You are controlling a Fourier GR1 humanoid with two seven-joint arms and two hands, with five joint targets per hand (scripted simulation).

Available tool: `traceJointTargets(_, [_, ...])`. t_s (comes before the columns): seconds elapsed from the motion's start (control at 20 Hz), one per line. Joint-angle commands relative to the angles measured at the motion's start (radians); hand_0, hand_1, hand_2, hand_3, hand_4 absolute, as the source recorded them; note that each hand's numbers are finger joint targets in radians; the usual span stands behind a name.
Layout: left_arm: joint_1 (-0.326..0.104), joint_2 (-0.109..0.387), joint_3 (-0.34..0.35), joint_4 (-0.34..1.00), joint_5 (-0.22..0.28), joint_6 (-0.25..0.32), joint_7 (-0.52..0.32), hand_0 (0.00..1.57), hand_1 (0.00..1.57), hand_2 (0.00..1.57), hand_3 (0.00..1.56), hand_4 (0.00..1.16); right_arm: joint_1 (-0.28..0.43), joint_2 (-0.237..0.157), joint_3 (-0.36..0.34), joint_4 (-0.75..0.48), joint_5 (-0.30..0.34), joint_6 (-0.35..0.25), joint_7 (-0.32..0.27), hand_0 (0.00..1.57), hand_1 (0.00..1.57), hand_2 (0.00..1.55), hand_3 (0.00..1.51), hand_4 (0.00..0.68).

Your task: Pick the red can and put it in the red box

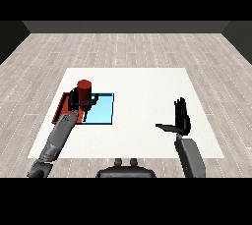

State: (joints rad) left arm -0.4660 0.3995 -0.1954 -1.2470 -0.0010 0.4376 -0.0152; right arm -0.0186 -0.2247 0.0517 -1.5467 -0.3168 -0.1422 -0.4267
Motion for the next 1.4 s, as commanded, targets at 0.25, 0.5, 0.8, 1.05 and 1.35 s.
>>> traceJointTargets(0.25, [-0.101, 0.047, 0.147, 0.490, -0.016, -0.027, -0.081, 1.57, 1.57, 1.57, 1.48, 1.11, -0.056, 0.008, 0.002, 0.112, 0.043, 0.032, -0.060, 0.00, 0.00, 0.00, 0.00, 0.000])
traceJointTargets(0.5, [-0.153, 0.078, 0.210, 0.773, -0.015, -0.074, -0.173, 1.57, 1.57, 1.57, 1.49, 1.06, -0.123, -0.016, -0.056, 0.155, 0.015, 0.050, -0.055, 0.00, 0.00, 0.00, 0.00, 0.000])
traceJointTargets(0.8, [-0.223, 0.059, 0.184, 1.021, -0.099, -0.001, -0.110, 0.70, 0.70, 0.75, 0.83, 0.83, -0.038, 0.009, -0.003, 0.072, 0.078, 0.022, -0.112, 0.00, 0.00, 0.00, 0.00, 0.000])
traceJointTargets(1.05, [-0.245, 0.076, 0.224, 1.130, -0.083, -0.021, -0.099, 0.80, 0.80, 0.75, 0.00, 0.71, -0.021, -0.028, -0.051, 0.033, 0.038, 0.059, -0.108, 0.00, 0.00, 0.00, 0.00, 0.000])
traceJointTargets(1.35, [-0.299, 0.039, 0.149, 1.191, -0.167, -0.076, -0.068, 0.00, 0.00, 0.00, 0.00, 0.65, -0.002, 0.011, -0.013, -0.014, 0.063, 0.029, -0.097, 0.00, 0.00, 0.00, 0.00, 0.000])
